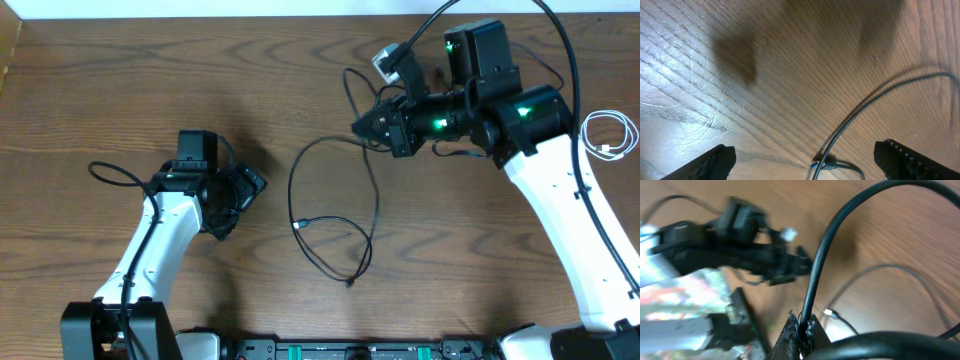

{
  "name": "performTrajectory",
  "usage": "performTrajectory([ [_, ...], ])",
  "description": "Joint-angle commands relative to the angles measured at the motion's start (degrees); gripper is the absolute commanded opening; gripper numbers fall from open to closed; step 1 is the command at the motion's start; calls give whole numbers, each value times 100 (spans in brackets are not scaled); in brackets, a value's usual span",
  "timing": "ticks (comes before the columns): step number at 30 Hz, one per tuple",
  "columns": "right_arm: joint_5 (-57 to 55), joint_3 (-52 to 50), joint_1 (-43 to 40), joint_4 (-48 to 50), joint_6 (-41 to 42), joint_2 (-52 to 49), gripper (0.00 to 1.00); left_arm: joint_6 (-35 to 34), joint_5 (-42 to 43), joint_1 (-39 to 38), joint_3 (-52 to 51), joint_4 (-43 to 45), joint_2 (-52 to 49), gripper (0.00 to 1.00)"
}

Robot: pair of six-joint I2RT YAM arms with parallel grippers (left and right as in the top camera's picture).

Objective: Untangle cables

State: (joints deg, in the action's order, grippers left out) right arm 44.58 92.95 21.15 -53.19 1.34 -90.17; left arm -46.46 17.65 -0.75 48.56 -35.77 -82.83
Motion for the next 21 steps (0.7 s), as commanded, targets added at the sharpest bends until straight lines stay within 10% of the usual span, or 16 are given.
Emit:
performTrajectory([
  [1,-898,61,61,-424,-52,-282,1,37,-83,20,42,-22,52,94],
  [14,-1729,-741,1829,-1314,-723,-649,1,37,-83,20,42,-22,52,94],
  [21,-1733,-2061,2577,-111,-472,-649,1,37,-83,20,42,-22,52,93],
])
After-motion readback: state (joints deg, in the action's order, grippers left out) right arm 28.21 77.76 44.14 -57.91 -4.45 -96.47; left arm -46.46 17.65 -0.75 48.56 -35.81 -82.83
